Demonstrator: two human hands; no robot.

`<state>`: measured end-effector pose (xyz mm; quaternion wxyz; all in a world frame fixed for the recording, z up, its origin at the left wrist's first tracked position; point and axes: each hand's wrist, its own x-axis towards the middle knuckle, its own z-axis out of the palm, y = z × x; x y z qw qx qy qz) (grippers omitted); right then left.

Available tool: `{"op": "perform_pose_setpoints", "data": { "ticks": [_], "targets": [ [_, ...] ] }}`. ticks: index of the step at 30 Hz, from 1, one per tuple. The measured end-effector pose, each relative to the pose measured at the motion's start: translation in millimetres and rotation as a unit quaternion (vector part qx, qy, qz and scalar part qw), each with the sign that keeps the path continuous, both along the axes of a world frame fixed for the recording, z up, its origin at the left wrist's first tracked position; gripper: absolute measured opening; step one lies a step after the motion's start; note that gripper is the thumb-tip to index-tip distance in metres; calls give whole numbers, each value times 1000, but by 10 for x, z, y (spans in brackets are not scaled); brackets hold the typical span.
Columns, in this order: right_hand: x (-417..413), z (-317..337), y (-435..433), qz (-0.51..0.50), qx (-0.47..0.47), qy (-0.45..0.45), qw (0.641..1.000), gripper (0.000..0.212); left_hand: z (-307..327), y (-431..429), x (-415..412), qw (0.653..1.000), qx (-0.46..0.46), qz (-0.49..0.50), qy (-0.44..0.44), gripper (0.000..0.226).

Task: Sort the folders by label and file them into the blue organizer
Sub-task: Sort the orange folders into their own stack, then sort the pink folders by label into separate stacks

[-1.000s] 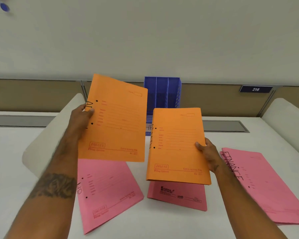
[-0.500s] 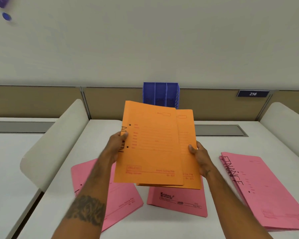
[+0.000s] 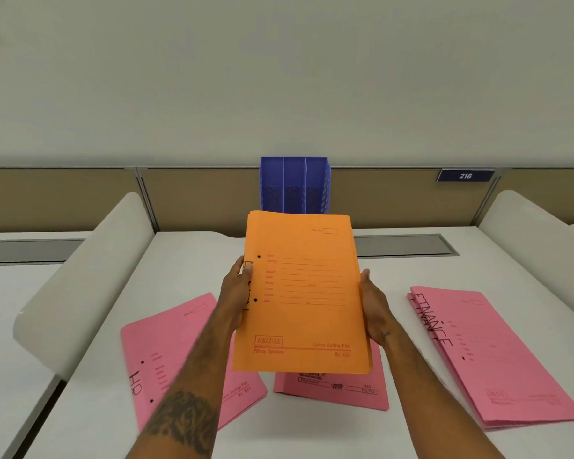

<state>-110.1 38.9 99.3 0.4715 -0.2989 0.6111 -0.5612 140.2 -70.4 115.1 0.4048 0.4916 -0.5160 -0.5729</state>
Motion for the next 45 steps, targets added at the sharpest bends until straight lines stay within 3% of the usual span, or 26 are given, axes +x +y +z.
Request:
{"op": "perform_pose_setpoints", "data": {
  "ticks": [4, 10, 14, 20, 24, 26, 30, 34, 38, 41, 45],
  "targets": [
    [-2, -27, 16, 47, -31, 0, 998, 47, -16, 45, -57, 998, -48, -1, -31, 29],
    [-66, -138, 81, 2, -19, 30, 999, 54, -87, 85, -103, 996, -67, -26, -49, 37],
    [-179, -202, 154, -26, -25, 29, 999, 40, -136, 75, -132, 999, -20, -45, -2, 43],
    [-432, -252, 352, -54, -5, 39, 998, 36, -429, 137, -336, 994, 105, -24, 18, 51],
    [-621, -242, 496, -69, -5, 29, 997, 32, -771, 227, -440, 987, 117, 0, -114, 51],
    [-747, -258, 584, -71, -7, 27, 997, 42, -966, 296, -459, 972, 111, -35, -204, 58],
    [-1034, -316, 766, -71, 2, 25, 997, 52, -1329, 489, -575, 907, 116, -85, -395, 88],
    [-1333, -381, 933, -75, 17, 24, 997, 40, -1484, 737, -770, 847, 82, -73, -519, 90],
    [-1550, -456, 1062, -73, 30, 14, 997, 43, -1553, 815, -900, 839, 82, -41, -536, 89],
    [-1702, -523, 1121, -73, 36, 3, 997, 48, -1558, 771, -984, 867, 118, -22, -484, 81],
    [-1839, -629, 1152, -66, 43, -6, 997, 50, -1527, 685, -986, 895, 136, -21, -425, 55]
  ]
}}
